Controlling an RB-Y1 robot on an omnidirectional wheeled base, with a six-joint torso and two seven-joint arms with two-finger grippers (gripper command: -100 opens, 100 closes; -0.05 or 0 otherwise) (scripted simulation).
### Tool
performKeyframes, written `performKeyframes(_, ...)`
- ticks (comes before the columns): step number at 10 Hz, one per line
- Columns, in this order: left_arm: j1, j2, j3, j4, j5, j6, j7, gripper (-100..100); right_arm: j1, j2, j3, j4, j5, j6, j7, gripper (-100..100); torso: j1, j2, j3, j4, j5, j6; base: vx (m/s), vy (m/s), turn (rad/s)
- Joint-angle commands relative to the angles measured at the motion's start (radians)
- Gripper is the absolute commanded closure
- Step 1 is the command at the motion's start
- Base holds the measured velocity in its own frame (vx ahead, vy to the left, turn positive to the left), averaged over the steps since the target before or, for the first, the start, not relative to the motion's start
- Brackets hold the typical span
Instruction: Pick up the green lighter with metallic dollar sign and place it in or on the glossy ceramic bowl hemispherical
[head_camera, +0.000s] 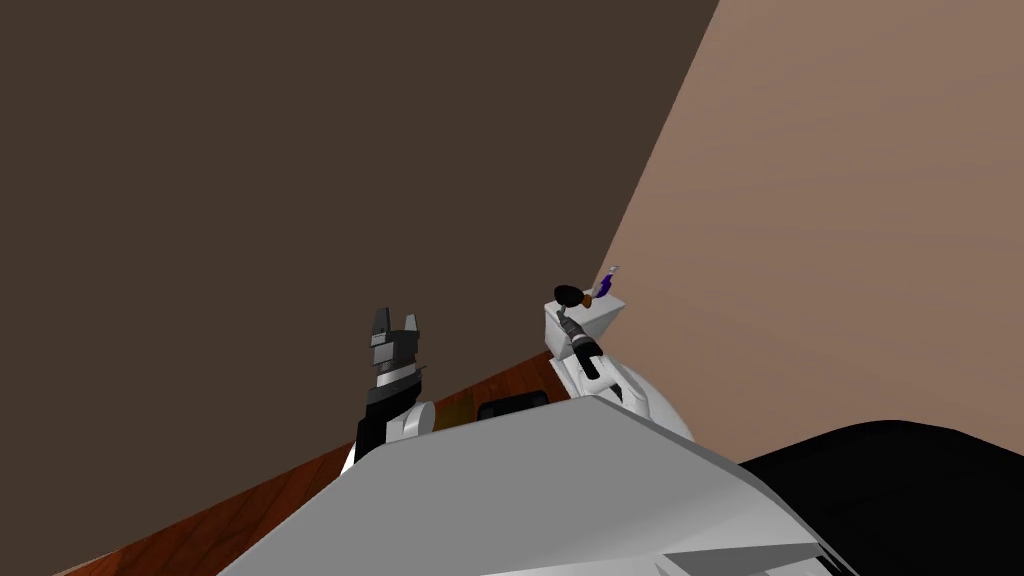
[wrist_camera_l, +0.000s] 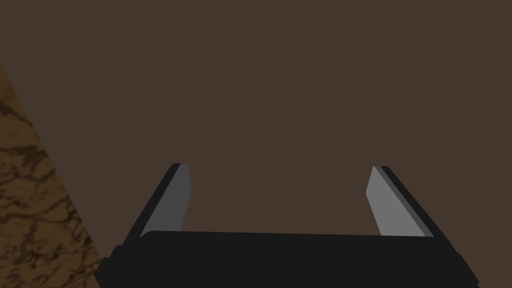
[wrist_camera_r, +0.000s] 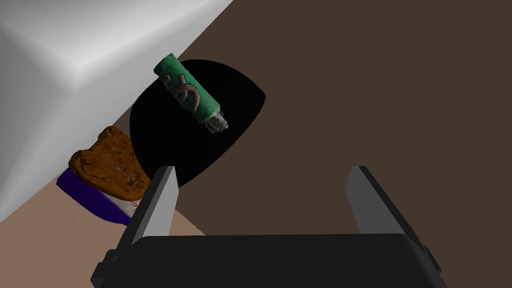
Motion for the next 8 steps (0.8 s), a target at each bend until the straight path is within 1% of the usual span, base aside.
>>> performKeyframes(1, 0.0, 0.0, 0.0, 0.0, 0.0, 0.0, 0.0, 0, -0.002, -0.012, -0.002, 0.01, 0.016, 0.036, -0.003, -100, 0.0, 0.0, 0.0, 0.0, 0.0, 0.0, 0.014, 0.022, 0.07)
performKeyframes(2, 0.0, 0.0, 0.0, 0.0, 0.0, 0.0, 0.0, 0, -0.007, -0.024, -0.003, 0.033, 0.053, 0.073, -0.004, -100, -0.001, 0.0, 0.0, 0.0, 0.0, 0.0, 0.029, 0.016, 0.112)
performKeyframes(3, 0.0, 0.0, 0.0, 0.0, 0.0, 0.0, 0.0, 0, -0.011, -0.036, -0.004, 0.056, 0.086, 0.101, -0.005, -100, -0.002, -0.001, 0.0, 0.0, 0.0, 0.0, 0.039, 0.025, 0.156)
performKeyframes(4, 0.0, 0.0, 0.0, 0.0, 0.0, 0.0, 0.0, 0, -0.011, -0.036, -0.004, 0.056, 0.088, 0.117, -0.005, -100, -0.001, -0.001, -0.001, 0.0, 0.0, 0.0, 0.018, 0.015, 0.071)
performKeyframes(5, 0.0, 0.0, 0.0, 0.0, 0.0, 0.0, 0.0, 0, -0.016, -0.049, -0.004, 0.079, 0.123, 0.147, -0.006, -100, -0.002, -0.001, 0.0, 0.0, 0.0, 0.0, 0.02, 0.022, 0.103)
performKeyframes(6, 0.0, 0.0, 0.0, 0.0, 0.0, 0.0, 0.0, 0, -0.016, -0.049, -0.004, 0.079, 0.123, 0.156, -0.006, -100, -0.002, 0.0, 0.0, 0.0, 0.0, 0.0, 0.012, 0.018, 0.056)
performKeyframes(7, 0.0, 0.0, 0.0, 0.0, 0.0, 0.0, 0.0, 0, -0.021, -0.061, -0.005, 0.101, 0.157, 0.182, -0.008, -100, -0.002, 0.0, 0.0, 0.0, 0.0, 0.0, 0.021, 0.025, 0.099)
performKeyframes(8, 0.0, 0.0, 0.0, 0.0, 0.0, 0.0, 0.0, 0, -0.021, -0.061, -0.005, 0.101, 0.157, 0.195, -0.008, -100, -0.001, 0.0, 0.0, 0.0, 0.0, 0.0, 0.013, 0.015, 0.057)
